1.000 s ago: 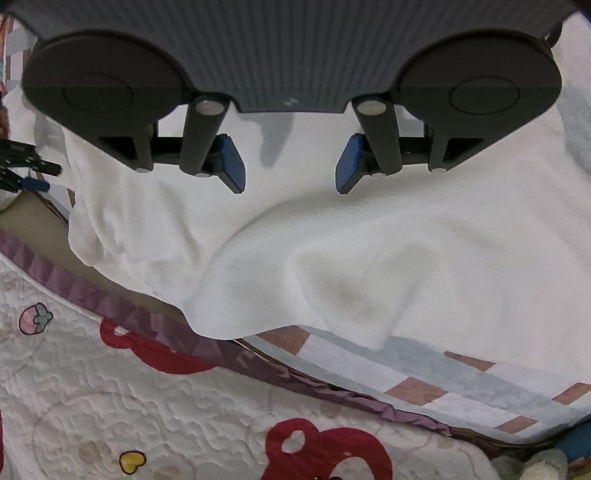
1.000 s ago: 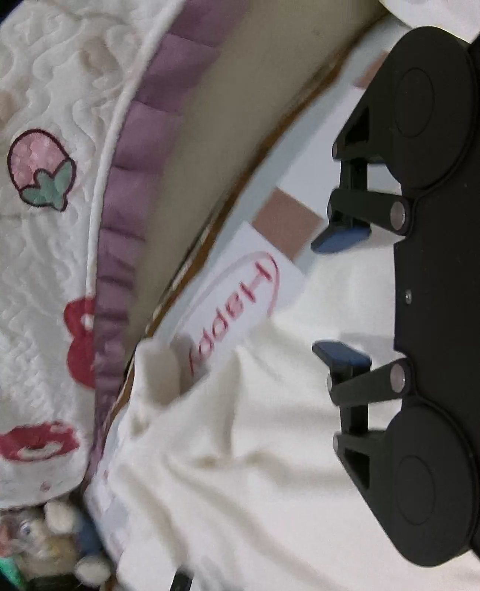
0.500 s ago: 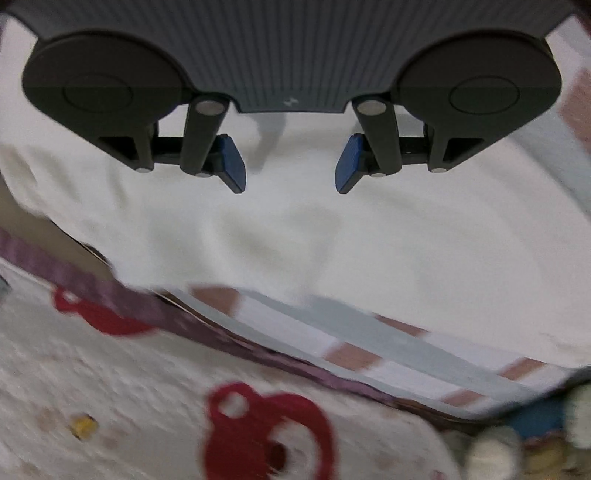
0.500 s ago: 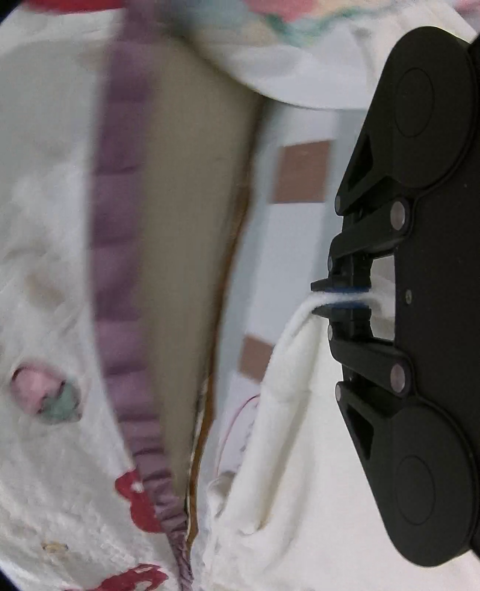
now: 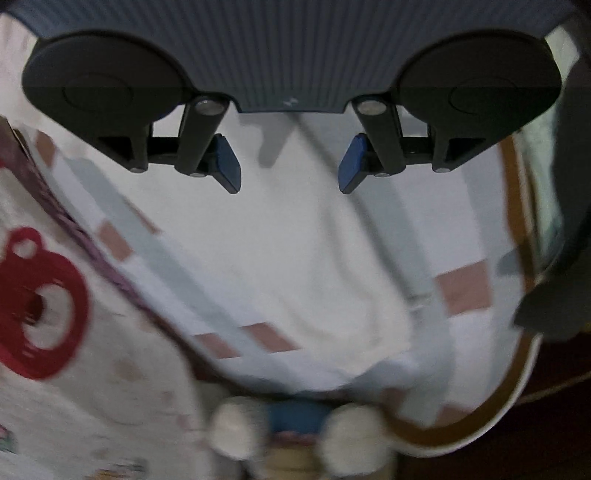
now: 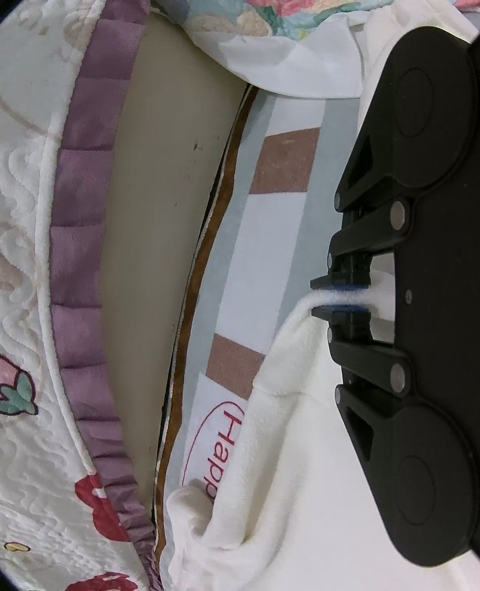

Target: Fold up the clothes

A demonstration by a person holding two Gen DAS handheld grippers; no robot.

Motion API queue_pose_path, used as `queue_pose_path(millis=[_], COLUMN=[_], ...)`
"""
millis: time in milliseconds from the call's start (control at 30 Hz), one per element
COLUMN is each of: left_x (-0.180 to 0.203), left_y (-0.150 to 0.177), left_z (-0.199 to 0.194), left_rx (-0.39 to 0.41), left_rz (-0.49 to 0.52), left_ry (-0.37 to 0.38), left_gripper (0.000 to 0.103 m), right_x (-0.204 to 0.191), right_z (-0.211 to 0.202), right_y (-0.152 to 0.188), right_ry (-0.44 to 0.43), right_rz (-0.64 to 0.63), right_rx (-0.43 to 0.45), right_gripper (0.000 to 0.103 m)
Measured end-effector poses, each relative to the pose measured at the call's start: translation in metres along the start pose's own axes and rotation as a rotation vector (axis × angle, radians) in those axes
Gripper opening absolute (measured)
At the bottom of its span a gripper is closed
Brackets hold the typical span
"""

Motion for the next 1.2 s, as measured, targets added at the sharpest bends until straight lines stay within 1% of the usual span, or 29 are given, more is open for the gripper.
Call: queue_pose_path(millis=[33,67,133,167,233,267,333,367,400,433,533,600,633,700,733,767,800,833,867,900,967,1000,1033,1067,1100,1133,1167,1200], left_x=[-0.007,-0.01,-0.012,-0.011,-0.012,-0.012,-0.015,-0.015,-0.014,-0.01,0.003,0.006,0.007,0.005,0.005,0.006,0.011,0.015,0.02,0.025,0.034,0.037,0.037,0.036,0.031,0.024,0.012,0.003], left_y=[0.0,0.002,0.005,0.005,0.004,0.003,0.002,0.001,-0.001,-0.004,-0.014,-0.021,-0.025,-0.031,-0.034,-0.035,-0.036,-0.036,-0.037,-0.037,-0.038,-0.04,-0.046,-0.051,-0.058,-0.065,-0.07,-0.07], left_z=[0.004,0.008,0.013,0.015,0.017,0.021,0.029,0.037,0.044,0.047,0.057,0.063,0.067,0.073,0.074,0.075,0.073,0.072,0.07,0.068,0.065,0.061,0.052,0.043,0.034,0.025,0.019,0.018], left_rx=[-0.008,-0.017,-0.025,-0.02,-0.001,0.008,0.019,0.014,0.014,0.026,0.064,0.089,0.101,0.12,0.119,0.118,0.118,0.118,0.118,0.118,0.117,0.128,0.168,0.204,0.232,0.254,0.262,0.27], left_rz=[-0.019,-0.027,-0.019,-0.007,-0.005,-0.026,-0.09,-0.115,-0.126,-0.098,-0.017,0.013,0.028,0.042,0.051,0.069,0.115,0.16,0.205,0.251,0.341,0.376,0.384,0.378,0.338,0.282,0.206,0.169], left_ry=[-0.012,-0.014,-0.039,-0.06,-0.077,-0.061,0.019,0.071,0.103,0.087,0.036,-0.002,-0.013,-0.006,0.02,0.039,0.042,0.046,0.049,0.052,0.058,0.061,0.065,0.075,0.103,0.131,0.145,0.122], left_gripper=[0.057,0.054,0.054,0.054,0.054,0.056,0.058,0.065,0.07,0.071,0.071,0.071,0.073,0.074,0.073,0.065,0.055,0.017,0.011,0.011,0.01,0.01,0.01,0.01,0.01,0.01,0.01,0.01], right_x=[0.0,-0.001,-0.002,-0.003,-0.004,-0.004,-0.003,-0.003,-0.002,-0.002,-0.001,-0.002,-0.002,-0.004,-0.005,-0.006,-0.007,-0.007,-0.007,-0.008,-0.015,-0.018,-0.019,-0.02,-0.02,-0.021,-0.022,-0.023], right_z=[0.0,-0.001,-0.001,-0.002,-0.004,-0.004,-0.004,-0.003,-0.004,-0.004,-0.007,-0.01,-0.011,-0.011,-0.01,-0.01,-0.01,-0.01,-0.009,-0.008,-0.005,-0.004,-0.005,-0.006,-0.008,-0.01,-0.012,-0.014], right_y=[0.0,0.001,0.002,0.002,0.004,0.005,0.006,0.007,0.007,0.008,0.009,0.01,0.01,0.01,0.01,0.01,0.01,0.01,0.01,0.011,0.014,0.016,0.016,0.015,0.014,0.013,0.01,0.008], right_ry=[0.0,-0.001,-0.001,-0.002,-0.003,-0.004,-0.009,-0.013,-0.017,-0.022,-0.019,-0.01,-0.007,-0.011,-0.013,-0.015,-0.017,-0.02,-0.024,-0.032,-0.034,-0.035,-0.037,-0.044,-0.048,-0.045,-0.022,0.002], right_rz=[-0.001,-0.001,-0.002,-0.003,-0.005,-0.004,-0.004,-0.006,-0.008,-0.01,-0.013,-0.014,-0.018,-0.027,-0.031,-0.035,-0.039,-0.043,-0.045,-0.045,-0.082,-0.097,-0.096,-0.084,-0.081,-0.086,-0.098,-0.108], right_rx=[0.0,-0.001,-0.002,-0.002,-0.002,-0.001,0.002,0.002,0.004,0.006,0.019,0.034,0.04,0.045,0.048,0.05,0.052,0.052,0.053,0.054,0.054,0.056,0.065,0.073,0.087,0.103,0.119,0.133], right_gripper=[0.008,0.008,0.008,0.008,0.008,0.008,0.008,0.008,0.008,0.008,0.009,0.009,0.009,0.009,0.009,0.009,0.009,0.009,0.009,0.014,0.015,0.016,0.016,0.015,0.015,0.009,0.009,0.009])
Point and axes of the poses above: each gripper's, at about its wrist camera, not at the fingertips, and z roughly the way its jaws point, x to its right, y to its underside, the point moved 3 cm from there along z, roughly the way its jaws point, and after that the axes turned 3 degrees about -z, right-handed, at the moved point
